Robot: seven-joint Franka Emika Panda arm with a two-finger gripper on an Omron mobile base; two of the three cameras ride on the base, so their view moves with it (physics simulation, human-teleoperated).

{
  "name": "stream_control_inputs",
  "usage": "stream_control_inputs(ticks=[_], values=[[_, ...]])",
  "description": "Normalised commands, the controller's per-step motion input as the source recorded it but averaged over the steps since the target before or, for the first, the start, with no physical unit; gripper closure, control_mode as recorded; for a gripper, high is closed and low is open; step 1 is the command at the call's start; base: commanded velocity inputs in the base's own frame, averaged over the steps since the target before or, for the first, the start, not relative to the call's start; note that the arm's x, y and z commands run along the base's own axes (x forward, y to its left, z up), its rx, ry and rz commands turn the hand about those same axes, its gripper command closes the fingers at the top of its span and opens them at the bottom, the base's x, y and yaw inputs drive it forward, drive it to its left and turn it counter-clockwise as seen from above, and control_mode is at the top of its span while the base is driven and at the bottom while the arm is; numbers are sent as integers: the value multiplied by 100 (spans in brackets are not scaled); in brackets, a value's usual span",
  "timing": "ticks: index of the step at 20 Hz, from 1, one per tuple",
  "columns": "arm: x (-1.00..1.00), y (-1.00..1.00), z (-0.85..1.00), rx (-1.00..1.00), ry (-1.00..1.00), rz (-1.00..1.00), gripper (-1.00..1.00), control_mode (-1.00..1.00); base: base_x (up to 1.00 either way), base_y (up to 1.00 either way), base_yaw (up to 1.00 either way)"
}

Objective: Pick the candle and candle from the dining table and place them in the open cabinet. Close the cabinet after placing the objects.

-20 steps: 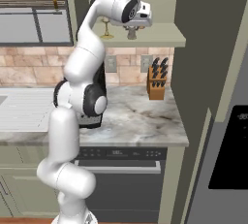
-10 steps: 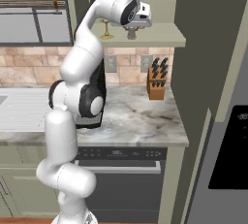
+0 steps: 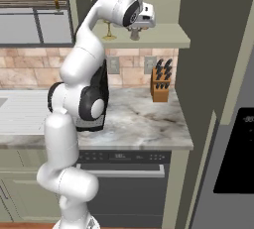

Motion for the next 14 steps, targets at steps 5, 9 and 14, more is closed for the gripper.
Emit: stream_control_inputs(ticks=[5,9,14], values=[[0,0,0,0,0,0,-100,-100,0,0,0],[0,0,0,0,0,0,-100,-100,0,0,0],[0,0,0,0,0,0,-100,-100,0,0,0]])
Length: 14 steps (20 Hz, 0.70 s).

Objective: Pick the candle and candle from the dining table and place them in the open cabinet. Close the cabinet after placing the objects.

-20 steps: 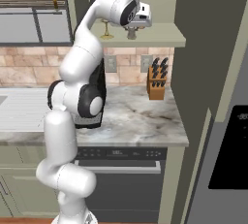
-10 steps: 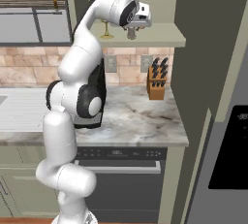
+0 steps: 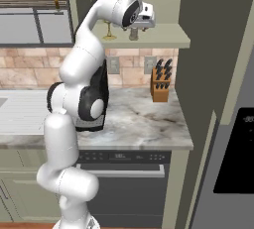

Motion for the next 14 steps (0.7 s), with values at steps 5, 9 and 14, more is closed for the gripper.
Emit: stream_control_inputs(ticks=[5,9,14], values=[[15,0,0,0,0,0,-100,-100,0,0,0],[20,0,0,0,0,0,-100,-100,0,0,0],[13,0,0,0,0,0,-100,-100,0,0,0]])
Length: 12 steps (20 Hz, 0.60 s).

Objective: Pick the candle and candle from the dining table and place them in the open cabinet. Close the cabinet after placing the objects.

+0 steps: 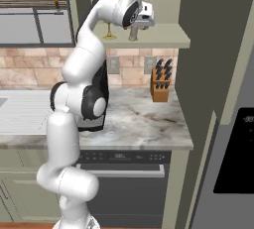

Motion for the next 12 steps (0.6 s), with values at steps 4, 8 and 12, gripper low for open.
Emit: stream_control_inputs(ticks=[4,8,12], values=[[1,0,0,0,0,0,-100,-100,0,0,0],[0,0,0,0,0,0,-100,-100,0,0,0],[0,0,1,1,0,0,-100,-100,0,0,0]])
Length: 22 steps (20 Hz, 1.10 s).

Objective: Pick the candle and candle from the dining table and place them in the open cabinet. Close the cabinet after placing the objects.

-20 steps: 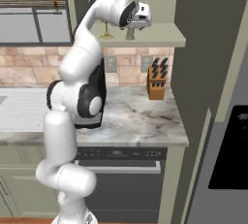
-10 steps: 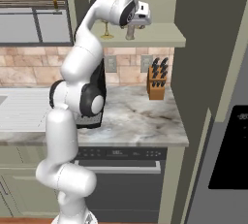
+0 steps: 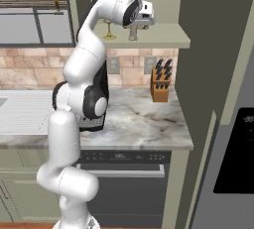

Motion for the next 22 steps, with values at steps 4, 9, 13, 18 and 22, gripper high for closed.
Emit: stream_control_inputs(ticks=[4,9,13,18,22], values=[[4,0,0,1,-3,0,-100,-100,0,0,0],[0,0,0,4,-6,0,-100,-100,0,0,0],[-32,0,0,7,-3,0,-100,-100,0,0,0],[-88,-8,0,5,0,0,-100,-100,0,0,0],[-90,-6,0,3,0,0,-100,-100,0,0,0]])
